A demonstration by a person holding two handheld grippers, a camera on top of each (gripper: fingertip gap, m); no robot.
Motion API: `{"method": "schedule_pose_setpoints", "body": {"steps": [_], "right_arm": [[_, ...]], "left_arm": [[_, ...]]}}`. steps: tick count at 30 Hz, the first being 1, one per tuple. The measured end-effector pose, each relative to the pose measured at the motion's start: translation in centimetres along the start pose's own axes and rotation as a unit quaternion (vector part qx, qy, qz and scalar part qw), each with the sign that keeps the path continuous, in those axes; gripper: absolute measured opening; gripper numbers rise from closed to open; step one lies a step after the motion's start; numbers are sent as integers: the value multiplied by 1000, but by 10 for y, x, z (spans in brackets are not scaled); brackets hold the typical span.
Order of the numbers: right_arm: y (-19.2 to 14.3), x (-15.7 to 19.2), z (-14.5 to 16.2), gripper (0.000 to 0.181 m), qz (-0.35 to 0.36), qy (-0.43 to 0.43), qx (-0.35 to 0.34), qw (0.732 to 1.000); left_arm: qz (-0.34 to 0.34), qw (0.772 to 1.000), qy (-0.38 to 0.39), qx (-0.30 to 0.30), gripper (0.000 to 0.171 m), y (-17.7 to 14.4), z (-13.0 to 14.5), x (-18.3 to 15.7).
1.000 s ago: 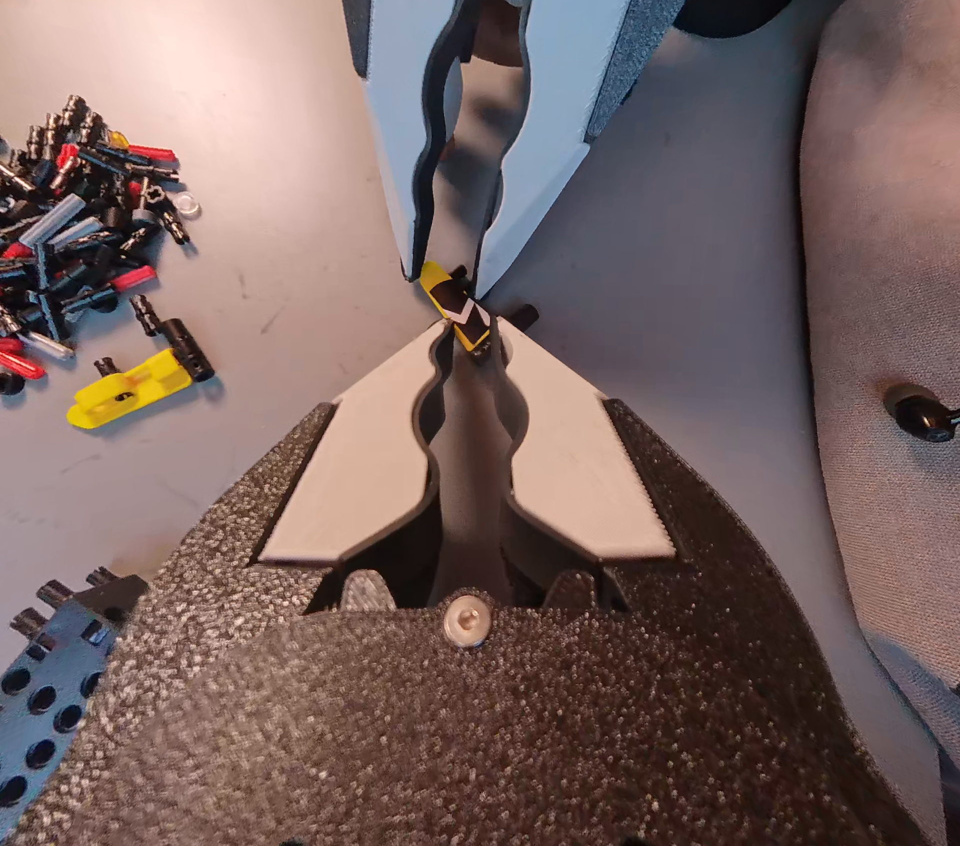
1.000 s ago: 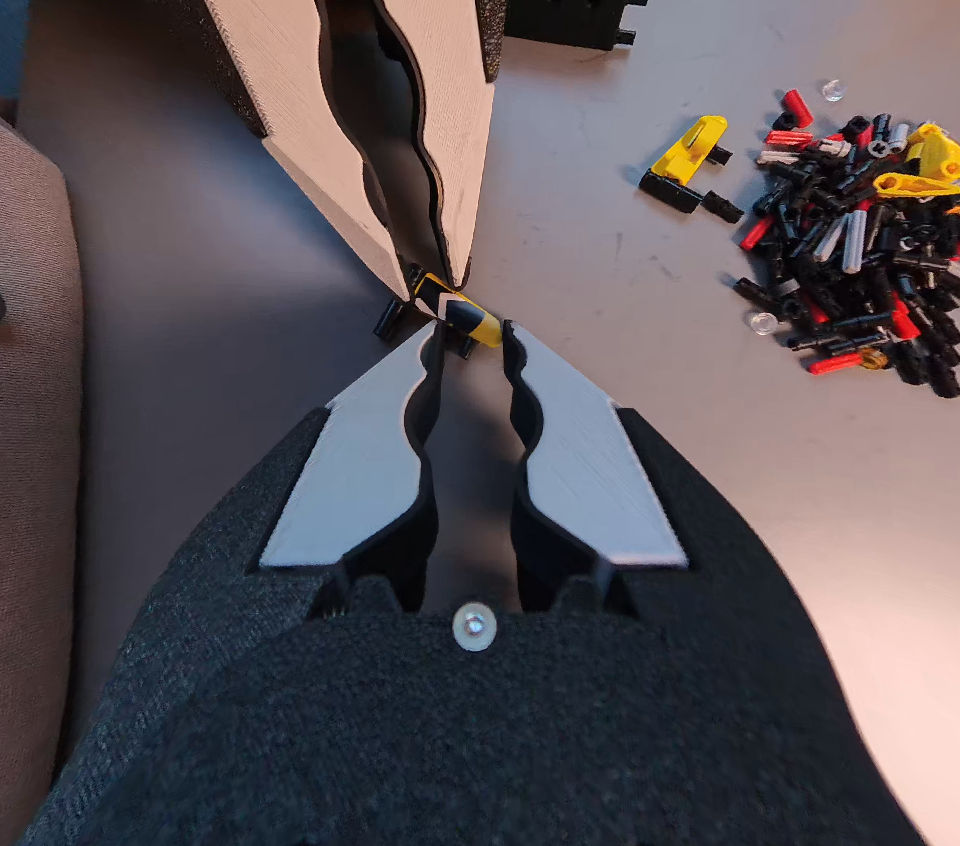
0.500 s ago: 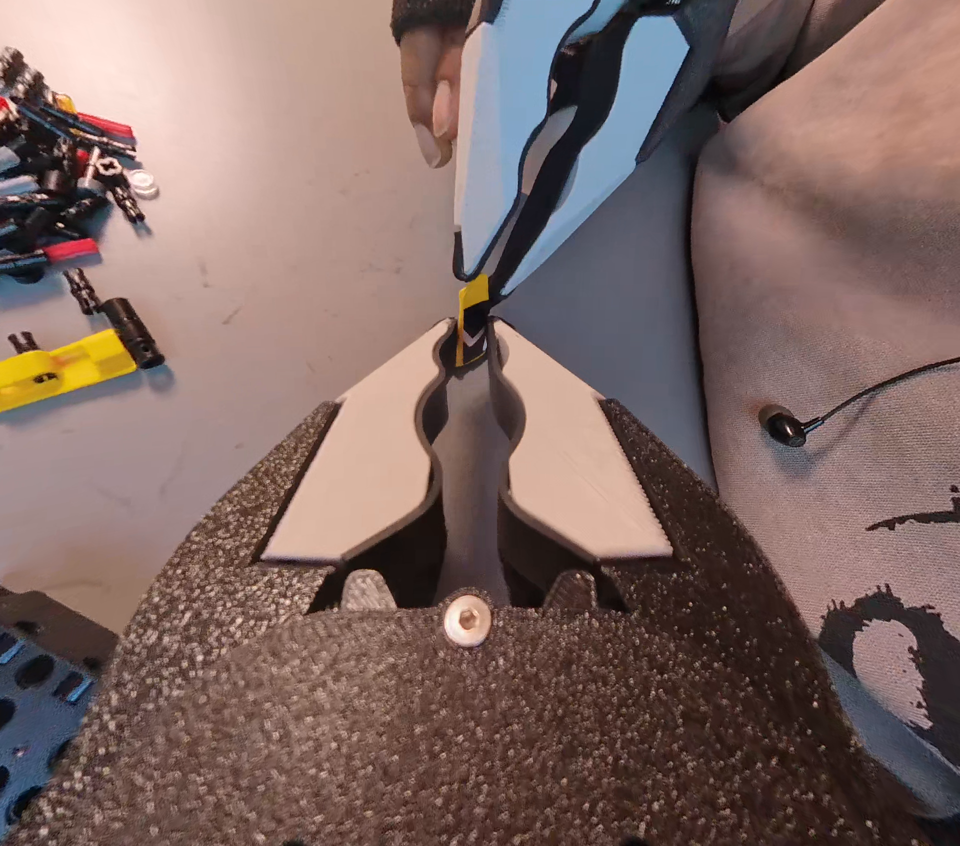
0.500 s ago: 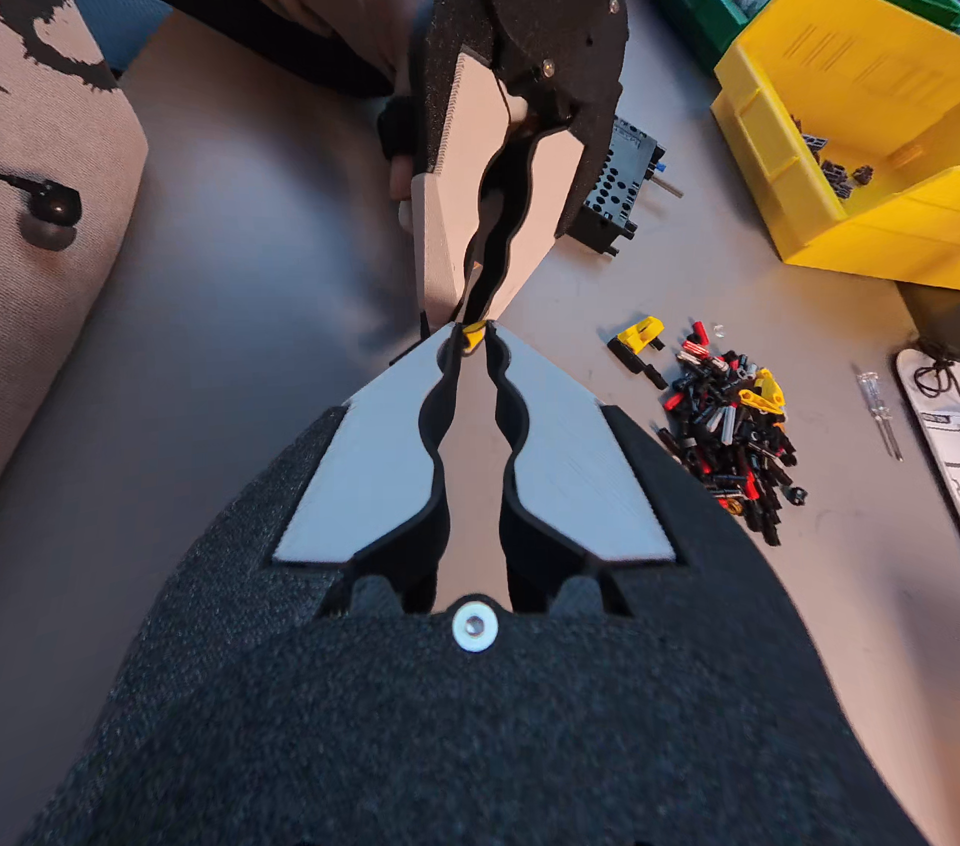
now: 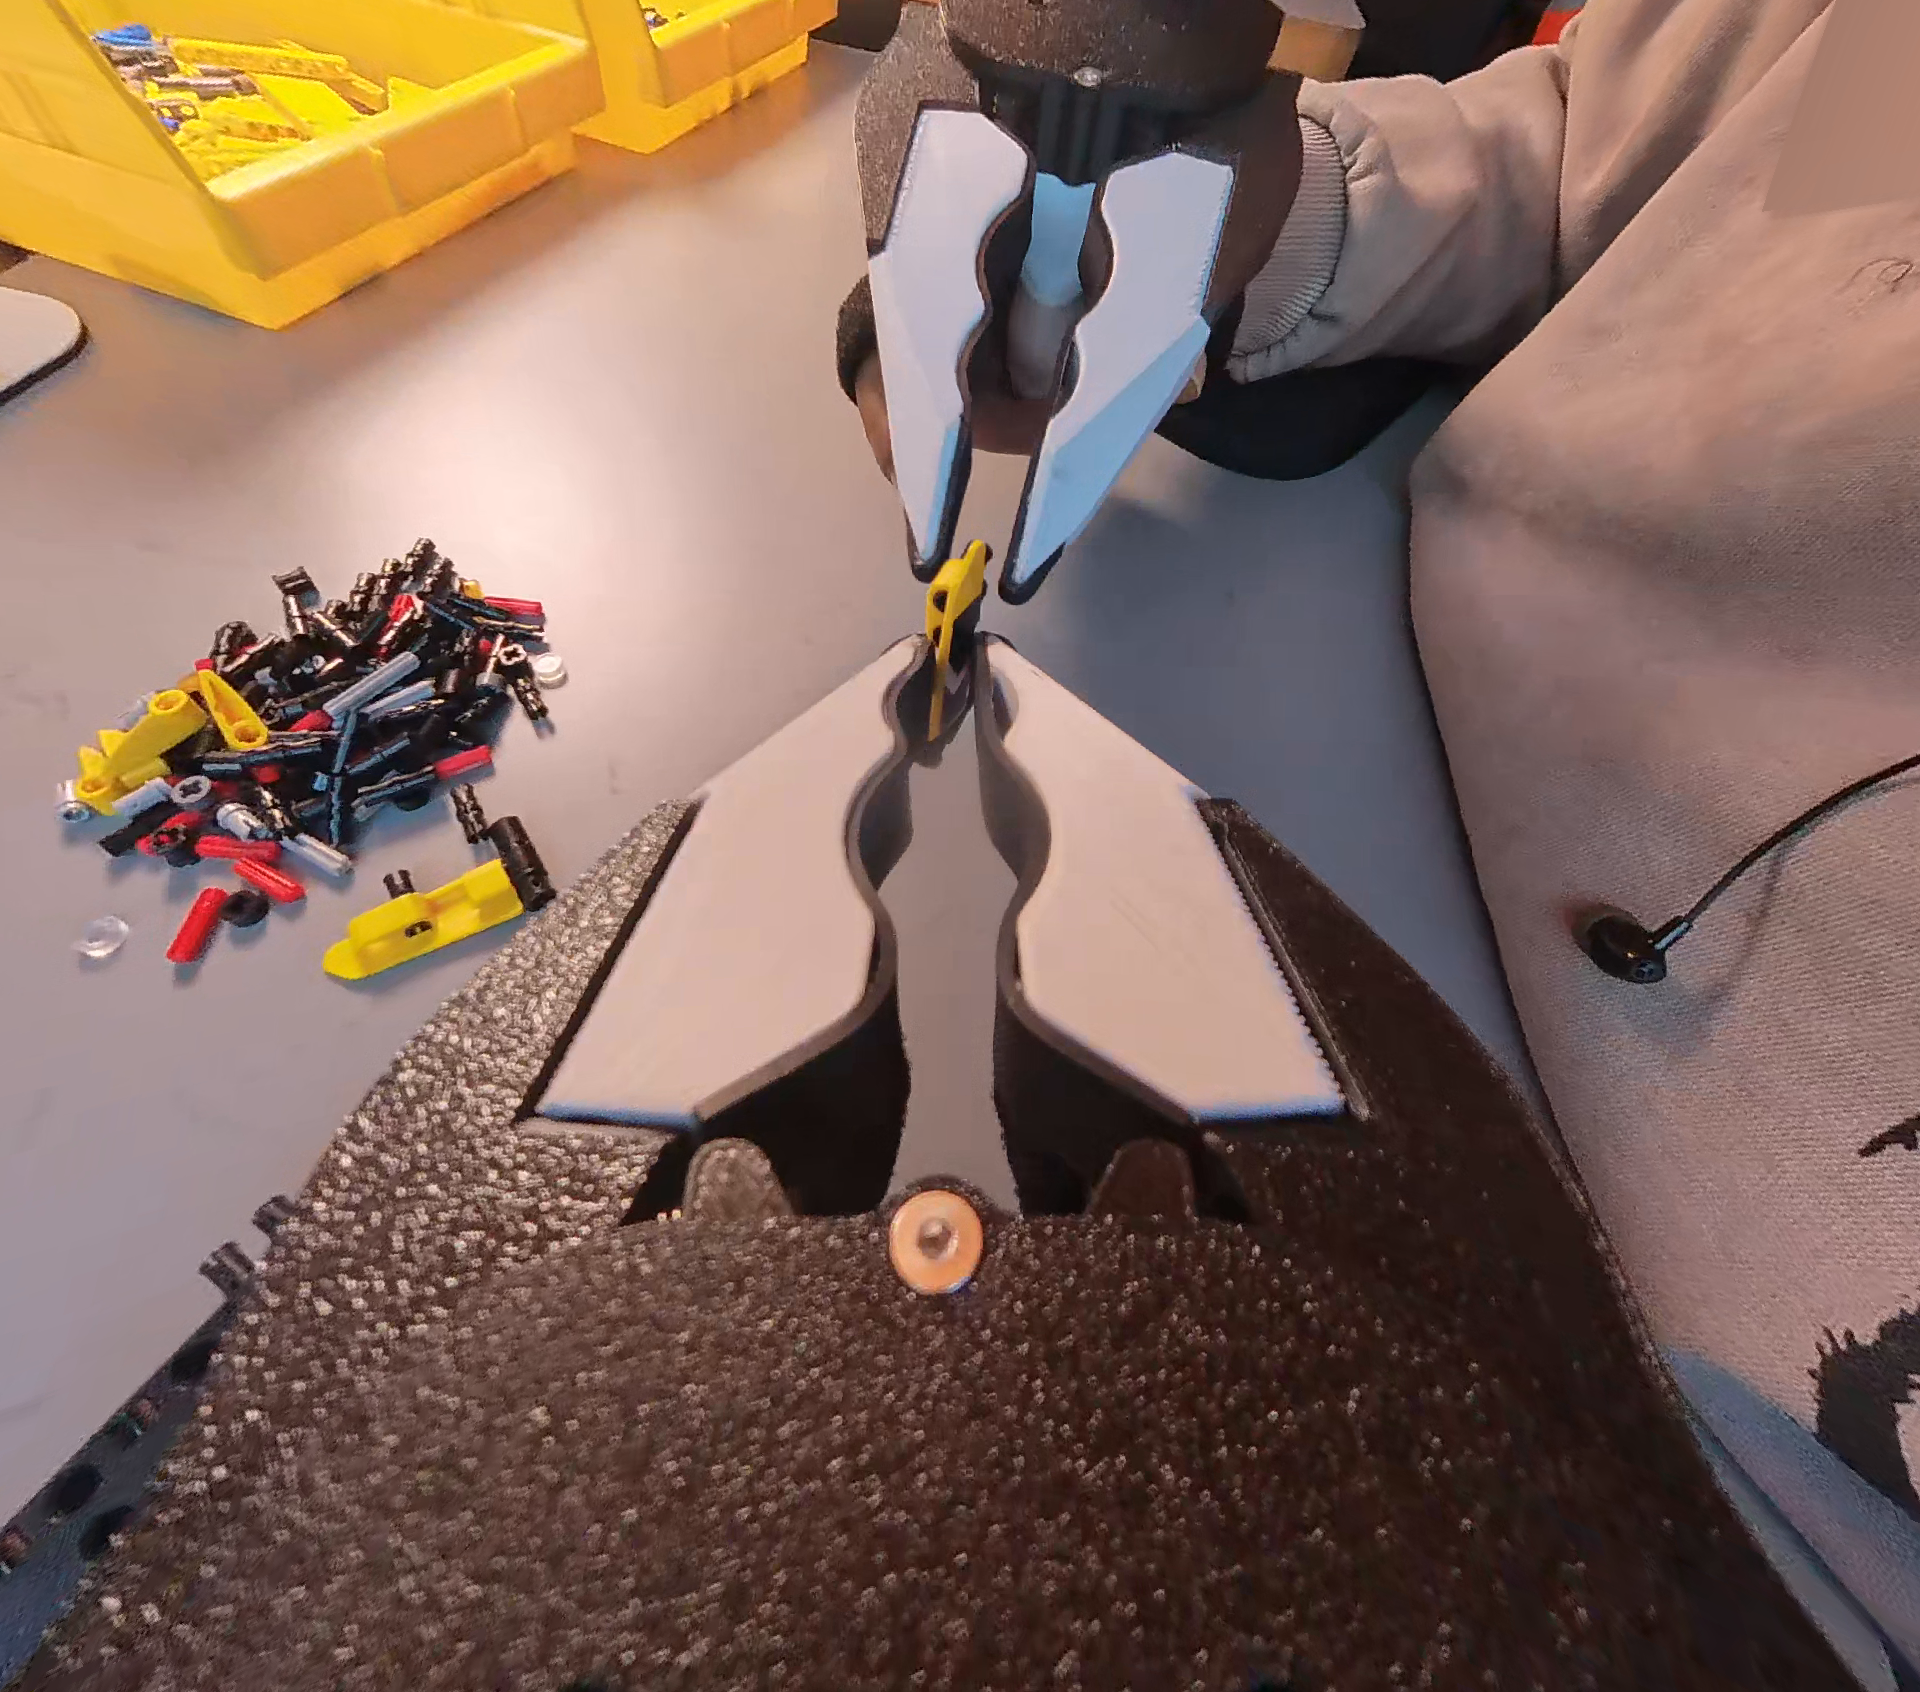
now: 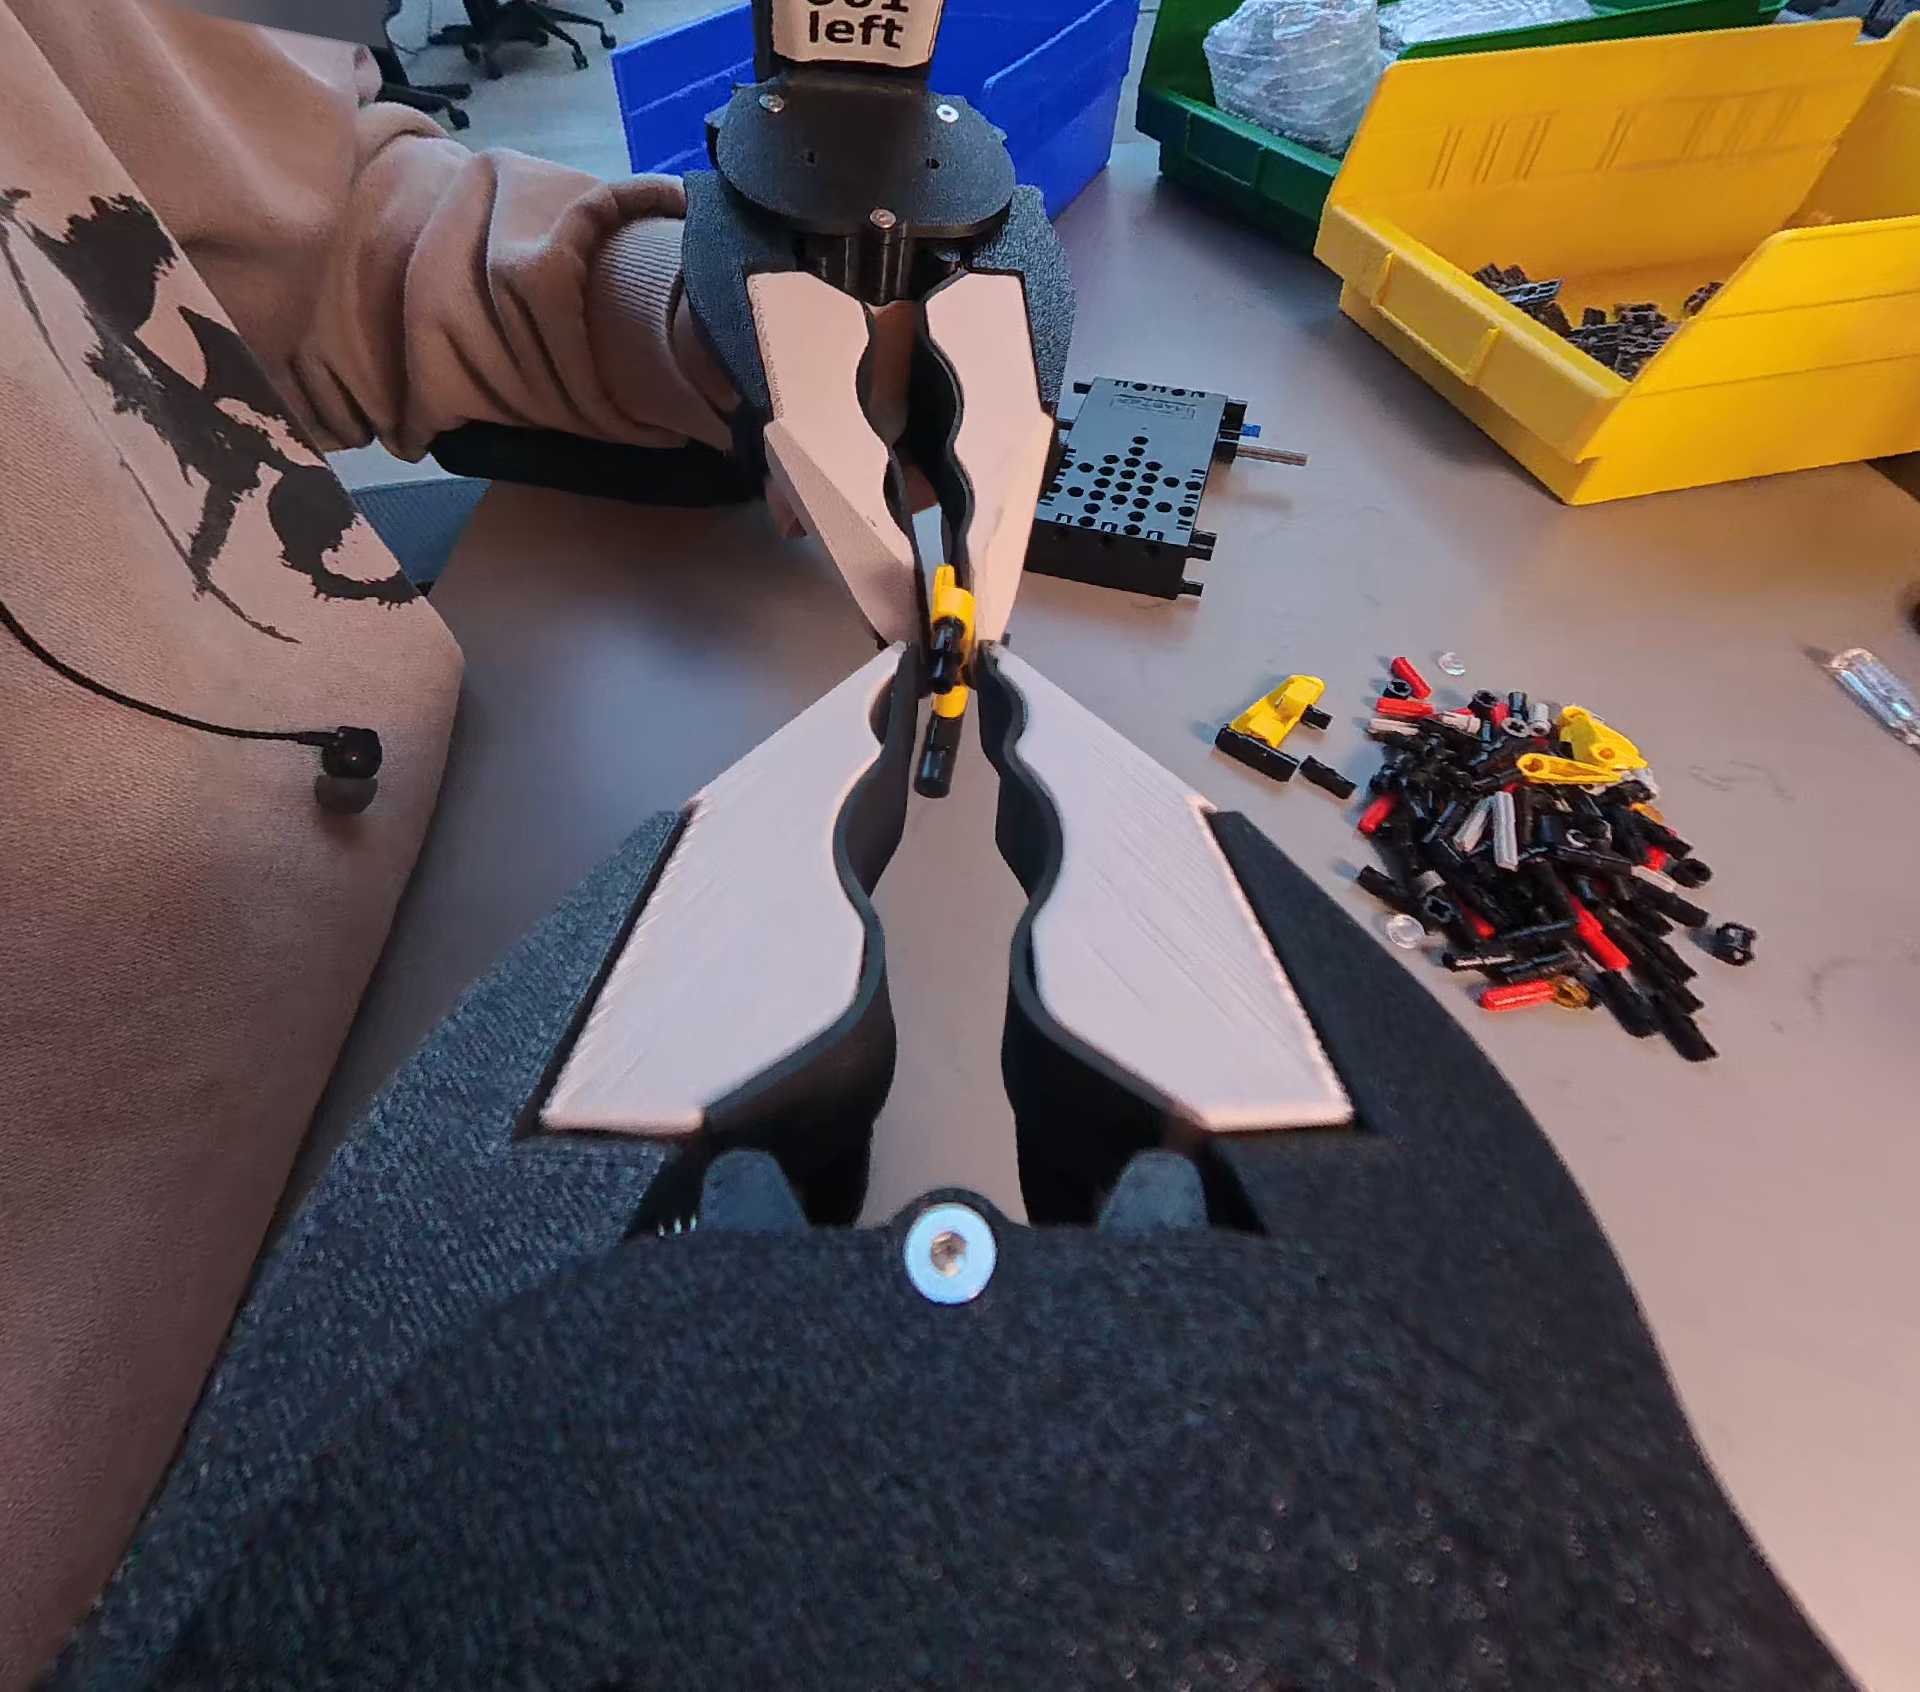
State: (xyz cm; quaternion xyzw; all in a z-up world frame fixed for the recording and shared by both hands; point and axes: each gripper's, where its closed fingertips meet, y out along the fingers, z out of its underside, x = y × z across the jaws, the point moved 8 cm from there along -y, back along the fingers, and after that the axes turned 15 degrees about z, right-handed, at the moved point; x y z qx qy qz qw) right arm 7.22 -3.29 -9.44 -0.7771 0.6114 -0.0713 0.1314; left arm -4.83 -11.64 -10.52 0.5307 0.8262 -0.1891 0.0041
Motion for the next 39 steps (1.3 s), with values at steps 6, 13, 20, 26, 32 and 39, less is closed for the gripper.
{"method": "schedule_pose_setpoints", "body": {"steps": [6,13,20,26,32,39], "right_arm": [[0,2,1,4,-1,-10,-1,1000],[1,4,1,3,-40,18,-6,999],[-1,6,-1,4,-35,6,-32,999],[-8,2,-11,2,-35,43,-89,994],[-11,-2,-16,2,-47,63,-110,991],[-11,-4,-14,1,-49,85,-110,989]], "left_arm": [[8,1000,2,11,5,3,1,-3],[20,999,23,17,6,4,0,-9],[31,1000,3,5,5,3,-3,-10],[45,996,-8,-72,3,-11,-18,-11],[52,994,-9,-99,2,-15,-26,-13],[44,992,-10,-117,2,-20,-29,-11]]}}
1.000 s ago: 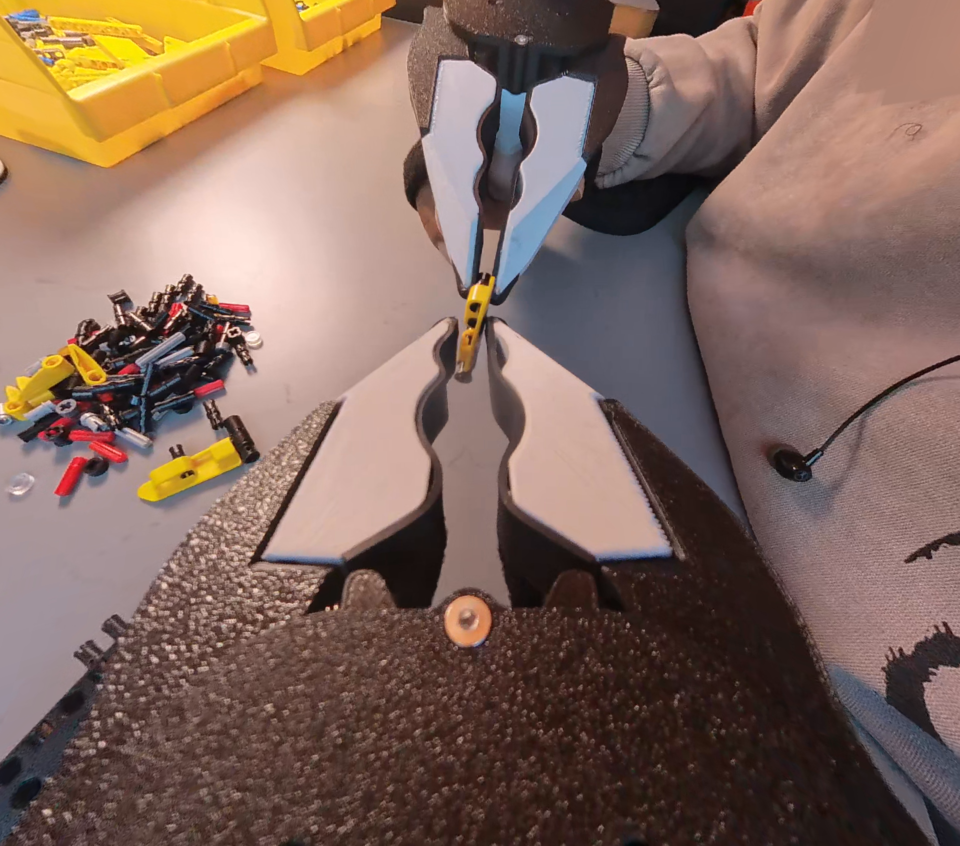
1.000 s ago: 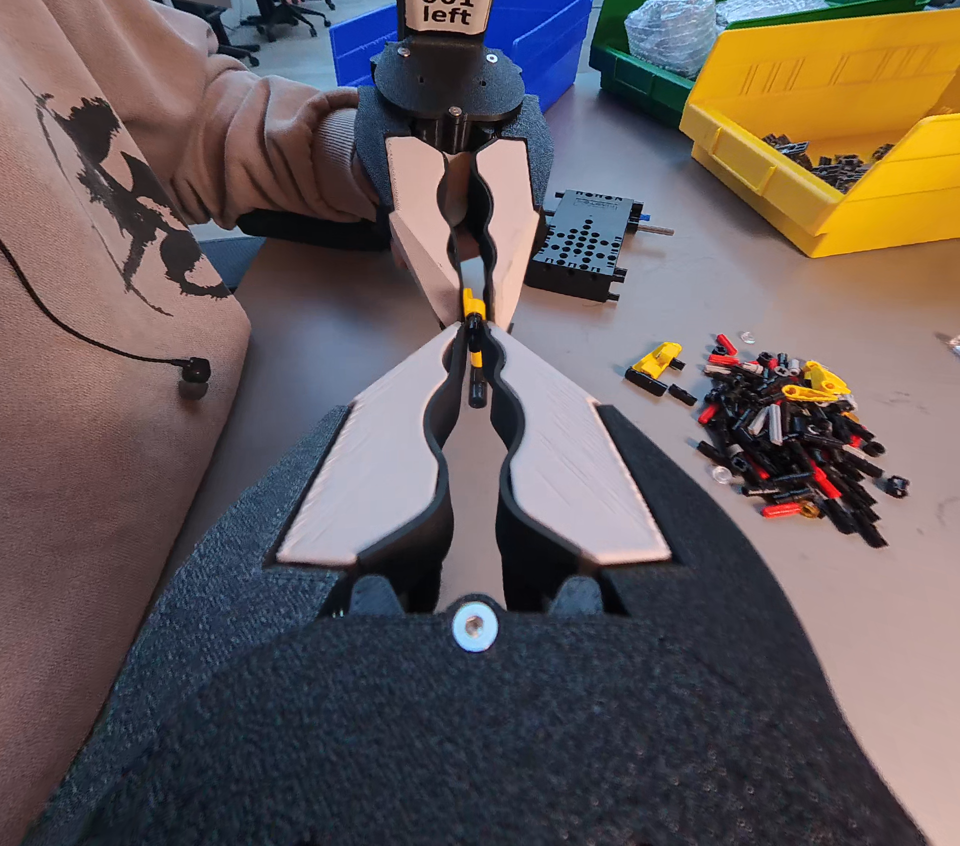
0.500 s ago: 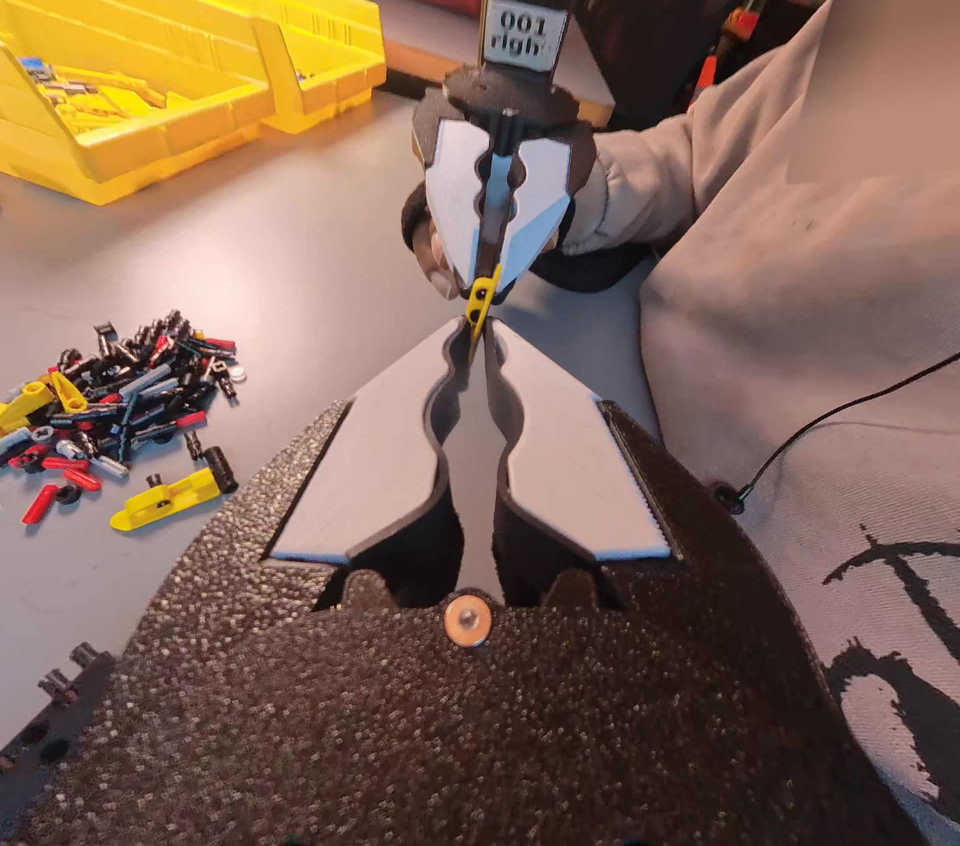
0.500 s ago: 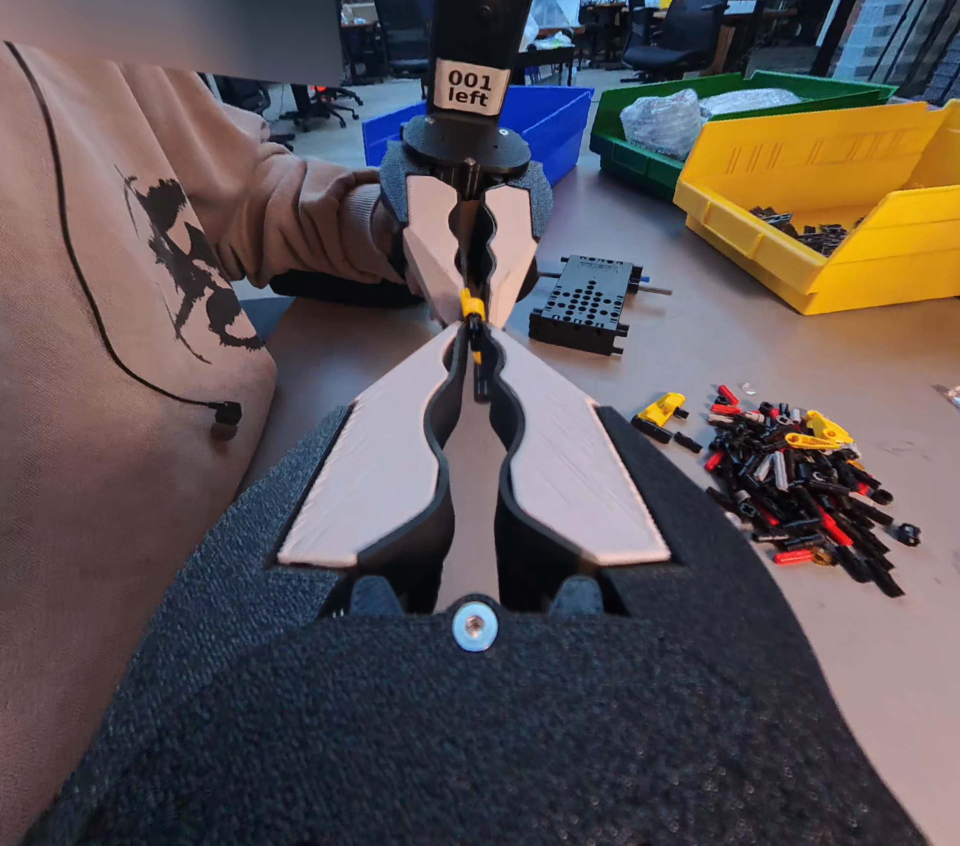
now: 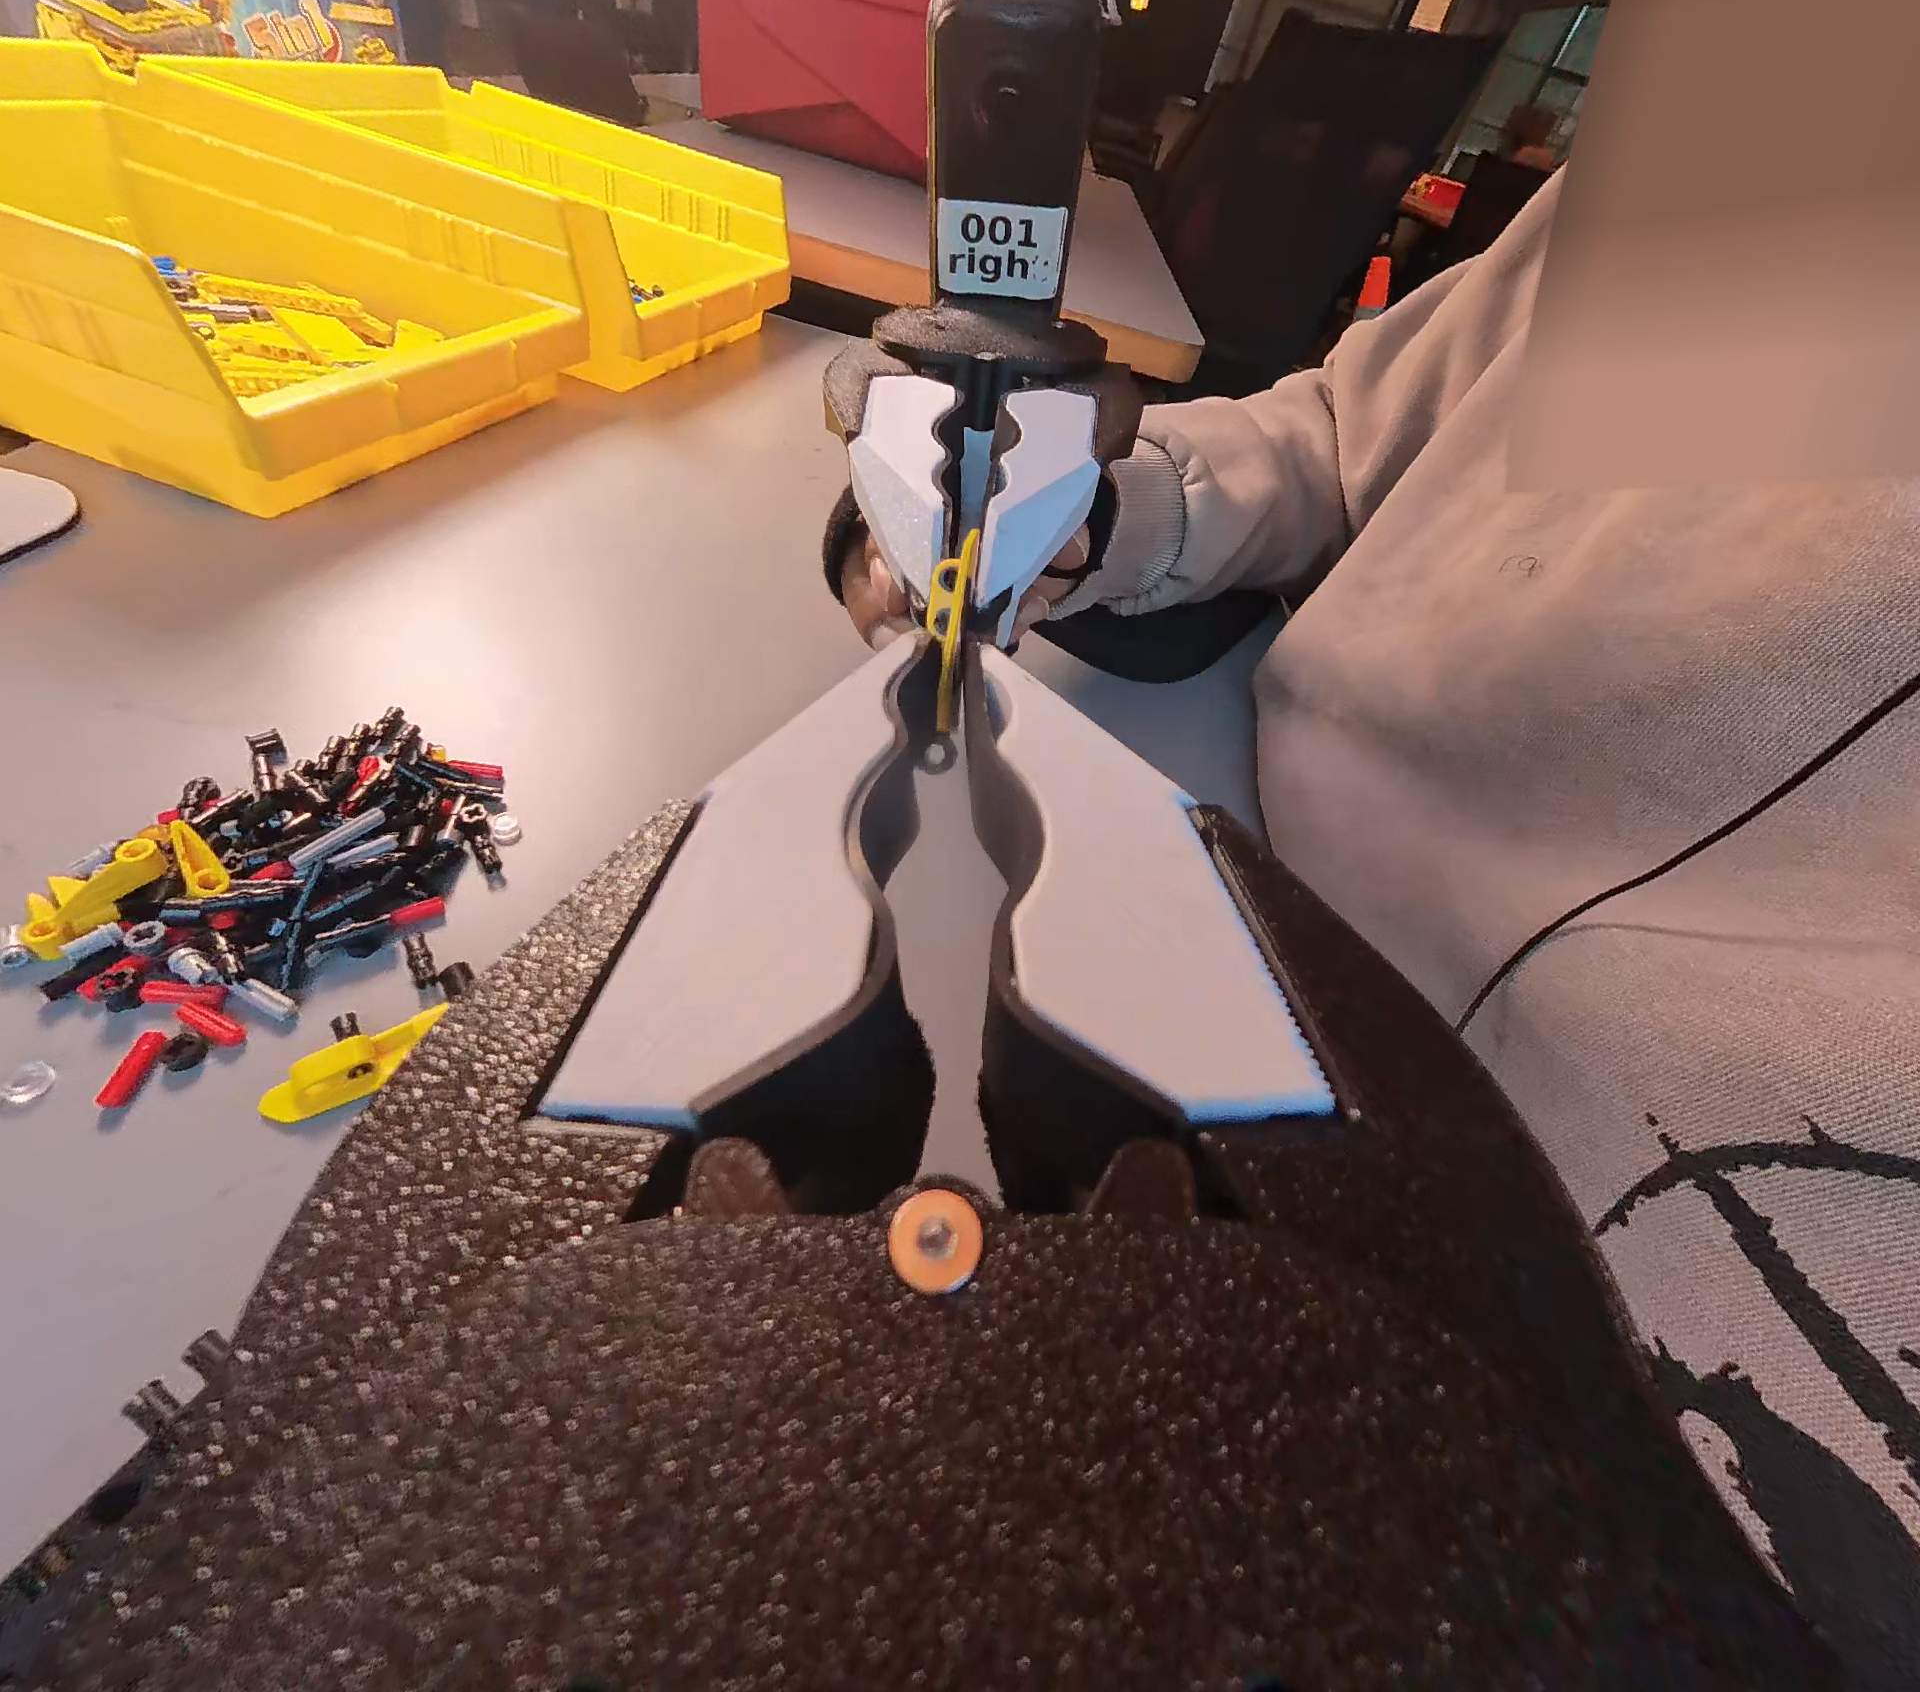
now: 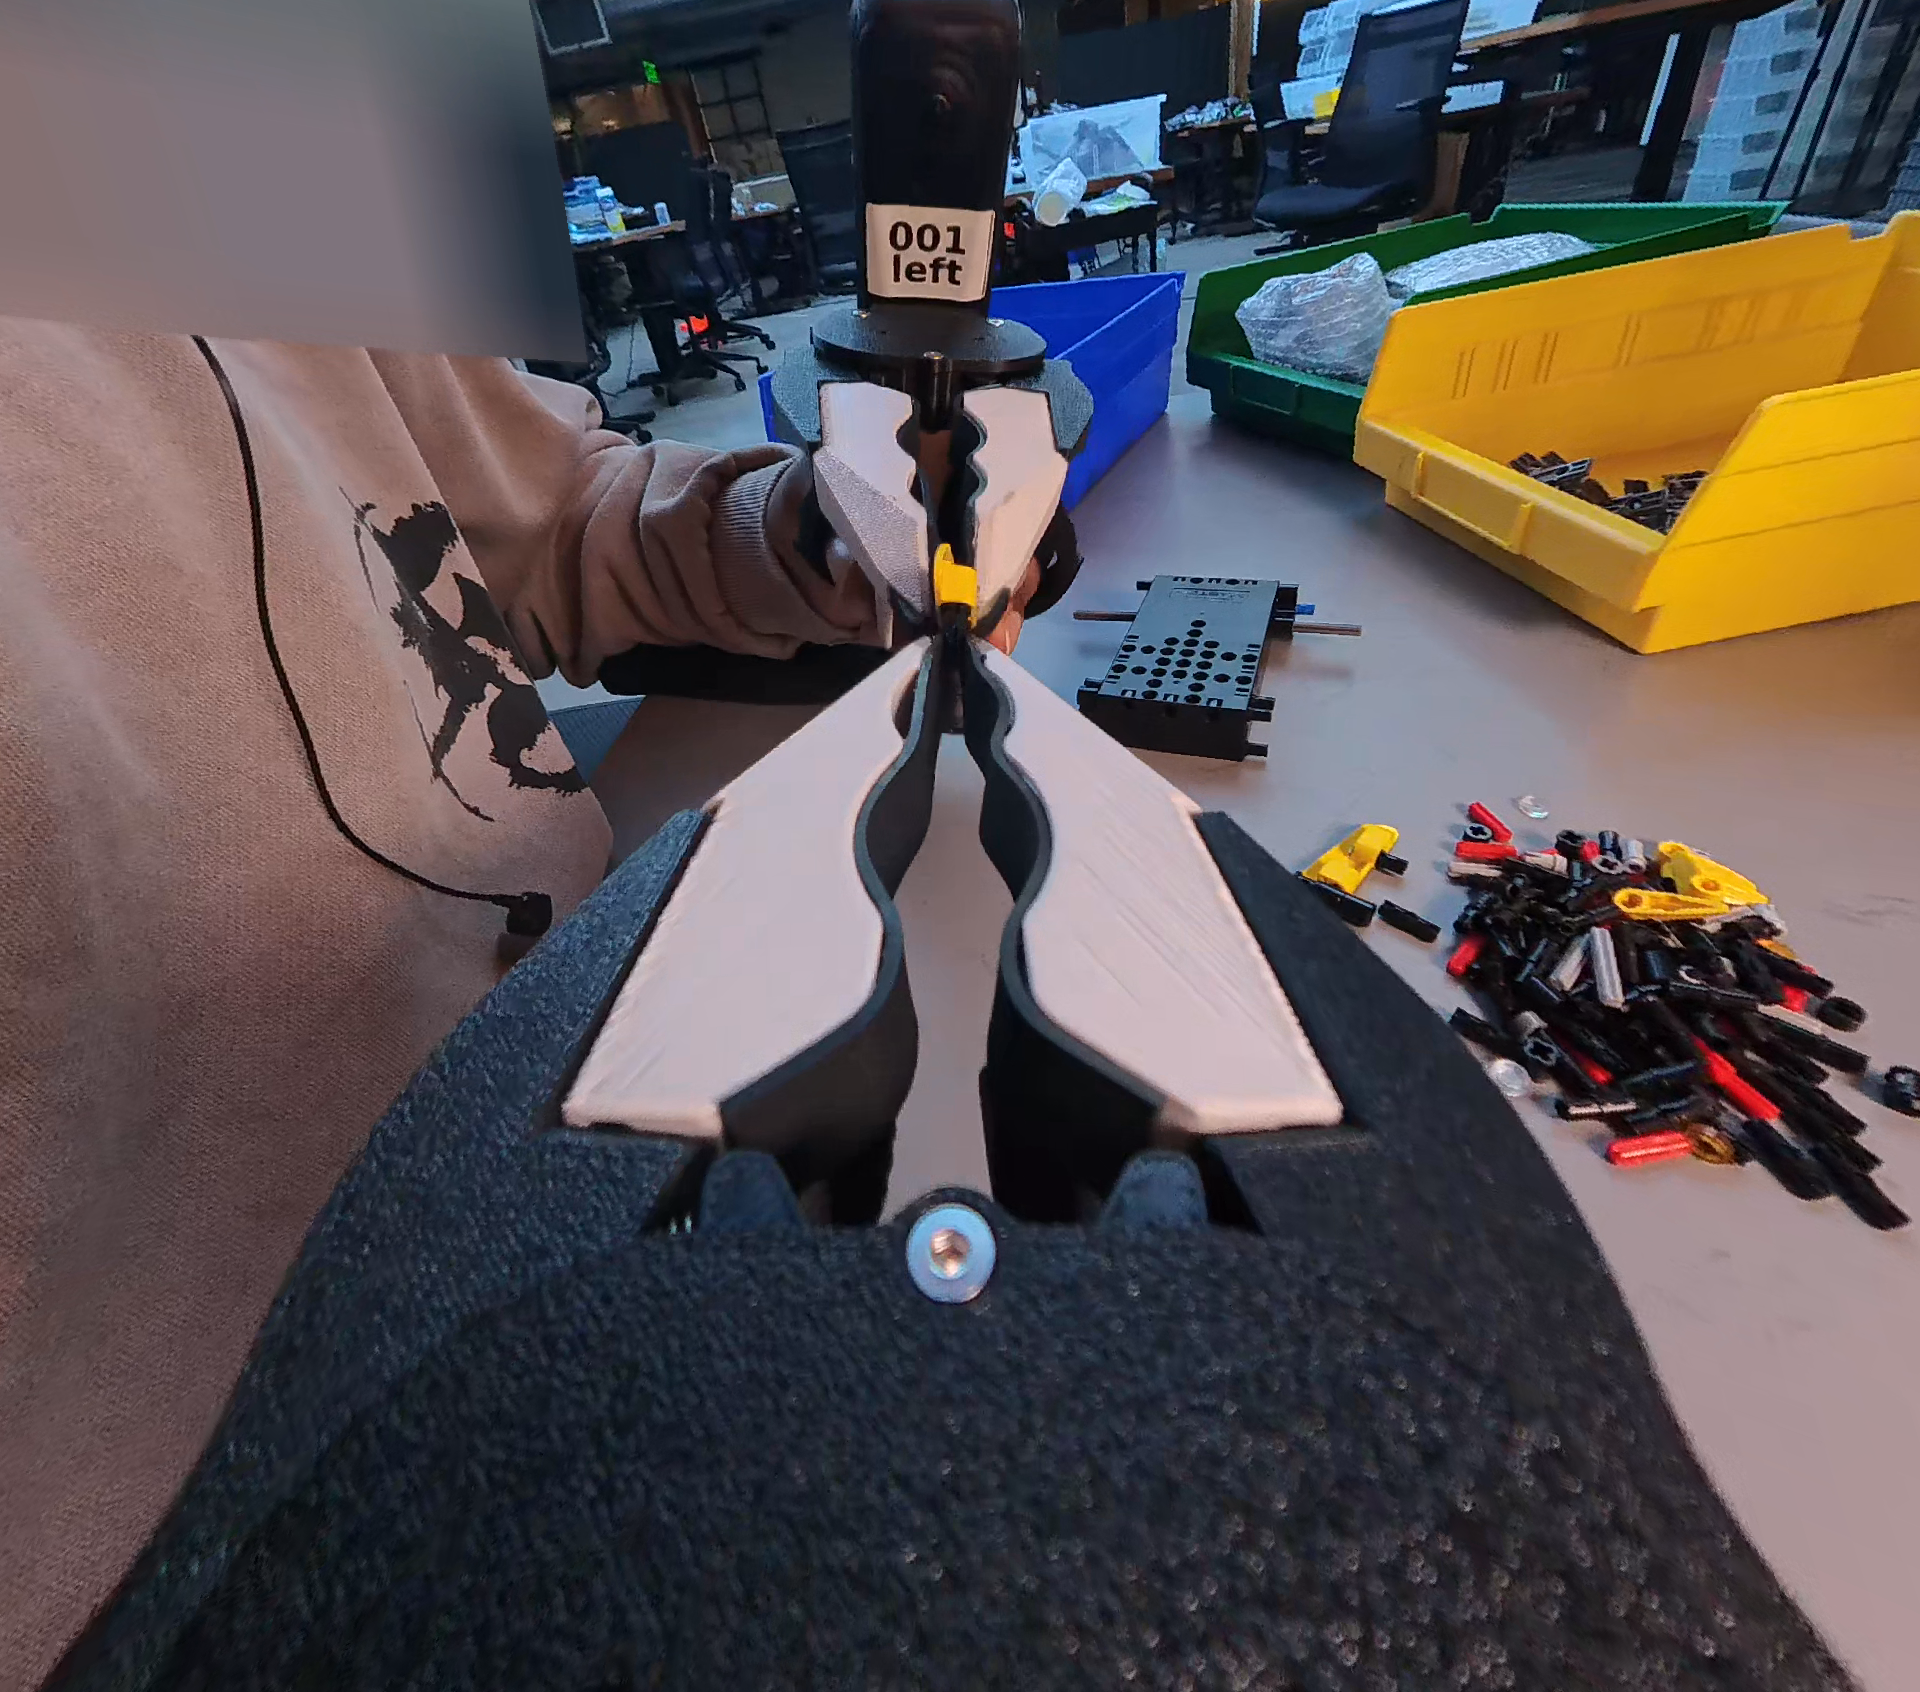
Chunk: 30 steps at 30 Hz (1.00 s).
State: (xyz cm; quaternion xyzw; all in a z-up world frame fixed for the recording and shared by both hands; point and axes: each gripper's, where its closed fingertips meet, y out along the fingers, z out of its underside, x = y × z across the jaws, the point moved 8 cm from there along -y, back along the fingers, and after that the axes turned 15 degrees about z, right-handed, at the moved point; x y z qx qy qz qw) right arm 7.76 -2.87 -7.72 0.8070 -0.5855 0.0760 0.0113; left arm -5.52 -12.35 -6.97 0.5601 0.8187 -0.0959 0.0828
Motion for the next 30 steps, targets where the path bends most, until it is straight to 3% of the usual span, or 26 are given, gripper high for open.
{"method": "schedule_pose_setpoints", "body": {"steps": [1,3,4,6,10,13,17,21,27,30], "right_arm": [[-1,-1,1,1,5,0,2,1000],[-12,-14,10,0,34,4,19,999],[-18,-20,14,0,44,20,24,999],[-15,-20,15,0,62,0,38,997],[5,-21,8,0,62,-4,39,997],[18,-12,-10,19,38,4,20,999],[29,-5,-22,7,29,11,12,999],[26,-4,-19,6,13,13,15,1000],[24,-2,-12,5,13,-66,91,994],[25,3,-10,5,5,-81,117,990]], "left_arm": [[2,1000,0,-19,0,-3,-3,0],[-47,990,-4,-133,0,-49,-26,7],[-81,986,13,-145,0,-69,-30,8],[-85,990,27,-106,0,-67,-25,3],[-40,994,-2,-101,0,-51,-18,5],[-14,995,-18,-94,0,-39,-9,7],[13,996,-23,-87,0,-25,-4,6],[19,997,-26,-76,1,-22,-1,6],[6,999,-19,25,2,-17,12,7],[-10,997,8,70,11,-14,14,4]]}}
